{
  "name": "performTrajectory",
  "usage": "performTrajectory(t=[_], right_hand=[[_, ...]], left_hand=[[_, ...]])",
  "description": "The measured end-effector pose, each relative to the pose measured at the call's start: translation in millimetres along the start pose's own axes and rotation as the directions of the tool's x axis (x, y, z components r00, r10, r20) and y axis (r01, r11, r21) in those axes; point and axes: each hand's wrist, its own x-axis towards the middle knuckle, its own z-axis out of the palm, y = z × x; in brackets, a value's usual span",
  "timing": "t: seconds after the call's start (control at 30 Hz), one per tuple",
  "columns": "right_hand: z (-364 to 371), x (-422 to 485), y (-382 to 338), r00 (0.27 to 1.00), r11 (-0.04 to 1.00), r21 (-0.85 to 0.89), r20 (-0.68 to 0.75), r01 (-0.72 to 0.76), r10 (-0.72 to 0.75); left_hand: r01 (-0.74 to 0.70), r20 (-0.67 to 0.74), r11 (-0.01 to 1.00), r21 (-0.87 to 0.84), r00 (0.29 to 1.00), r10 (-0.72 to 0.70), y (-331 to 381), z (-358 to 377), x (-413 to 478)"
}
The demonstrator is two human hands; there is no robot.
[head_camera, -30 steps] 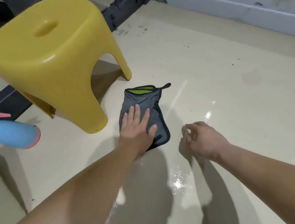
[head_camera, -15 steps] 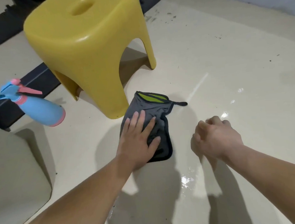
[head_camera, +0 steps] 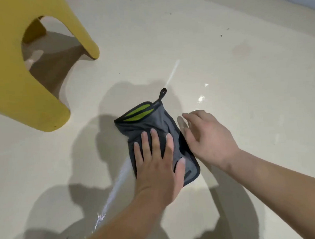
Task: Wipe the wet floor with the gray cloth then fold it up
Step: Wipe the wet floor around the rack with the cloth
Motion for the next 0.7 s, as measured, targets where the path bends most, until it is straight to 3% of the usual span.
performTrajectory(t=[0.17, 0.33, 0.43, 0.6, 0.7], right_hand=[[-35, -57, 72, 0.967, 0.963, -0.094, -0.038, -0.253, 0.250], [-63, -119, 124, 0.848, 0.842, -0.132, 0.015, -0.523, 0.529], [-65, -147, 141, 0.840, 0.834, -0.118, -0.004, -0.539, 0.542], [-62, -190, 152, 0.886, 0.886, -0.018, -0.040, -0.462, 0.461], [-64, -218, 165, 0.906, 0.903, -0.078, -0.008, -0.423, 0.423]], left_hand=[[-0.192, 0.012, 0.981, -0.022, 0.981, 0.192, 77, 5, 45], [-0.283, 0.070, 0.959, 0.027, 0.957, 0.280, 118, 13, 38], [-0.333, 0.056, 0.943, 0.005, 0.942, 0.332, 129, 15, 14], [-0.463, 0.133, 0.886, 0.017, 0.880, 0.457, 162, 32, -55], [-0.552, 0.201, 0.833, 0.038, 0.821, 0.535, 182, 42, -95]])
